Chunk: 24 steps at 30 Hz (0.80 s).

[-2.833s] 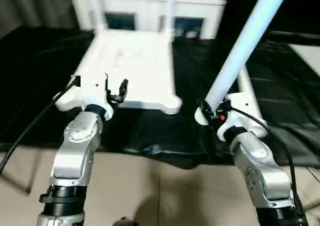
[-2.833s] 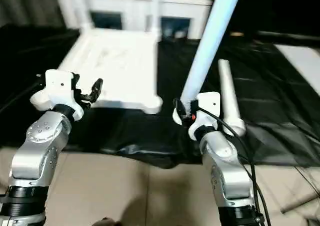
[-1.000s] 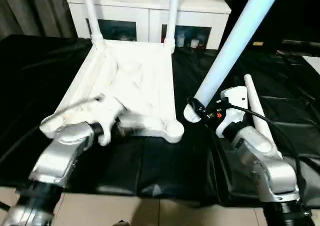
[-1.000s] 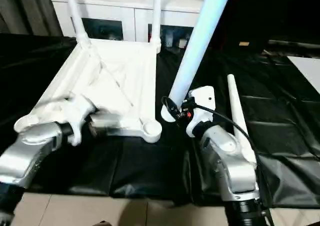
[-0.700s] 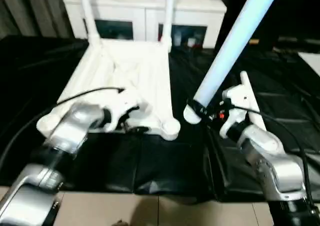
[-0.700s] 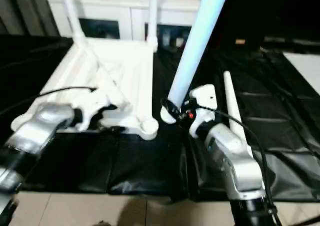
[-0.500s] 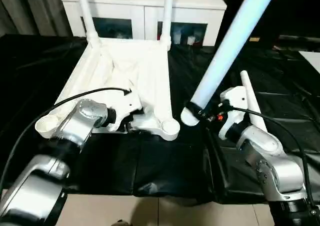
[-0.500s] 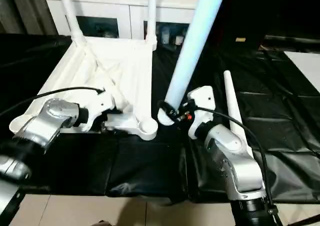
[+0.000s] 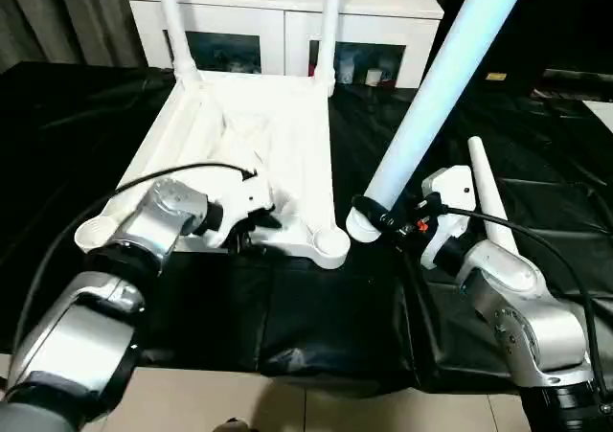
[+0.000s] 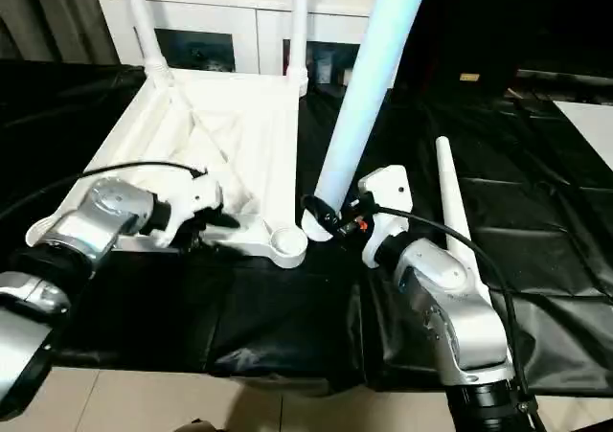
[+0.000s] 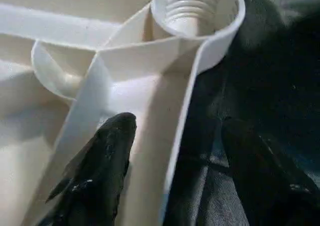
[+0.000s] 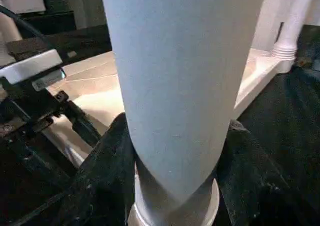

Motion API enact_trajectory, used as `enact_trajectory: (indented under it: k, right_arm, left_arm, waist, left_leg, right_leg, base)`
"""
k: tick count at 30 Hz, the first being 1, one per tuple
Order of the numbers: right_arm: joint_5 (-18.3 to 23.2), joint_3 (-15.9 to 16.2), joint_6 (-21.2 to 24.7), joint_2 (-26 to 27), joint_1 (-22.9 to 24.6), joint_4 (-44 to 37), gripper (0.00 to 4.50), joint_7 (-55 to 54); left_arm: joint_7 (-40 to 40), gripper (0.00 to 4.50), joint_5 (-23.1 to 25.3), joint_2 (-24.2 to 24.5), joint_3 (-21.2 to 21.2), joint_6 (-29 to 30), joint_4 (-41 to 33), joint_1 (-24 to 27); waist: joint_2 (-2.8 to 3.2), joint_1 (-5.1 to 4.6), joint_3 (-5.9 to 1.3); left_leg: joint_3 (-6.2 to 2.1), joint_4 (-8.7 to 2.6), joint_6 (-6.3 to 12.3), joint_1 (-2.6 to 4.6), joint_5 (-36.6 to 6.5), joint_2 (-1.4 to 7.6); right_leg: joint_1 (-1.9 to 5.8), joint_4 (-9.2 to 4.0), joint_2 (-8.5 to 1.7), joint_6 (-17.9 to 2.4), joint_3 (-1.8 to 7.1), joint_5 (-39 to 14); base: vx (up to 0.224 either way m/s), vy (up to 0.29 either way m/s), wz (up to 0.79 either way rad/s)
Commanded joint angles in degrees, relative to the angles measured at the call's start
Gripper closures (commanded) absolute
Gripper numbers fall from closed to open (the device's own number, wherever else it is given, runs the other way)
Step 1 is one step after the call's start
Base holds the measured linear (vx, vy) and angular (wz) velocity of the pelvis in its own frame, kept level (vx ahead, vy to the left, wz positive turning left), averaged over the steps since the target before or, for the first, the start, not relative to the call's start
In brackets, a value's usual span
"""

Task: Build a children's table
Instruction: Pick table leg

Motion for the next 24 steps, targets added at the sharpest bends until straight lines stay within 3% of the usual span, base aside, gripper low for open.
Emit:
enact_trajectory:
  k: [1, 4, 8, 24]
  right_arm:
    - [0.6, 0.2, 0.5, -0.4, 0.3, -1.8, 2.61, 0.3]
    - [0.6, 0.2, 0.6, -0.3, 0.4, -2.0, 2.61, 0.3]
    - [0.5, 0.3, 0.7, -0.3, 0.6, -2.2, 2.61, 0.4]
    - [0.6, 0.6, 0.7, -0.3, 0.5, -2.2, 2.61, 0.5]
  left_arm:
    - [-0.4, 1.68, 0.7, -0.2, -0.1, -0.9, 0.8, -1.8]
    - [-0.5, 2.0, 1.2, -0.7, 0.0, -1.9, 2.9, -2.6]
    - [-1.2, 2.1, 1.7, -1.3, 0.6, -3.1, 5.4, -3.7]
    - [-5.1, 3.39, 3.5, -1.8, -0.4, -4.2, 7.7, -3.8]
  waist:
    - [0.34, 0.1, -3.67]
    - [0.56, 0.25, -3.59]
    - [0.41, 0.23, -3.62]
    - [0.3, 0.21, -3.55]
  left_leg:
    - [-0.97, -4.26, 1.08, 1.29, -8.2, 3.69]
    - [-0.98, -4.32, 0.73, 1.33, -8.9, 3.76]
    - [-0.95, -4.37, 0.52, 1.24, -8.8, 3.7]
    - [-0.8, -4.5, 0.8, 1.27, -8.9, 3.95]
  right_leg:
    - [2.5, -3.89, -5.4, -15.9, 2.81, 5.6]
    - [2.42, -3.95, -5.48, -16.0, 2.84, 4.9]
    - [2.54, -3.95, -5.46, -15.8, 2.85, 5.4]
    - [2.49, -4.03, -5.58, -16.0, 2.83, 4.9]
  base:
    - [0.0, 0.0, 0.0]
    - [0.0, 0.0, 0.0]
    - [0.0, 0.0, 0.0]
    - [0.0, 0.0, 0.0]
